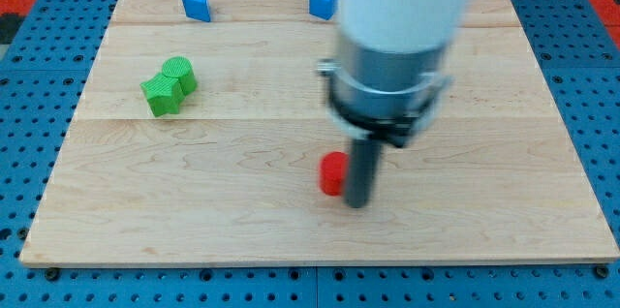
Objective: Push the green blocks diagonally towards the blue cube
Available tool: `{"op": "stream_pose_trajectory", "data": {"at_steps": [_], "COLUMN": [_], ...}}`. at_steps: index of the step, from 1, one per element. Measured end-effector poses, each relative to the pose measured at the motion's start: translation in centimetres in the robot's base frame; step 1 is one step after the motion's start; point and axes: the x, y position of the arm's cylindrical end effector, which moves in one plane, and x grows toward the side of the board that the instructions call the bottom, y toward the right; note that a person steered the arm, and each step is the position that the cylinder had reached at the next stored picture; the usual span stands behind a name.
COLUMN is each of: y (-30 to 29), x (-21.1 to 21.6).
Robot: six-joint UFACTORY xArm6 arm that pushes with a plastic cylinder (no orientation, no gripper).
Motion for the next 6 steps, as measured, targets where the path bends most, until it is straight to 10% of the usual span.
{"op": "stream_pose_trajectory", "data": {"at_steps": [6], "y": [-20.4], "x": [-9.0]}}
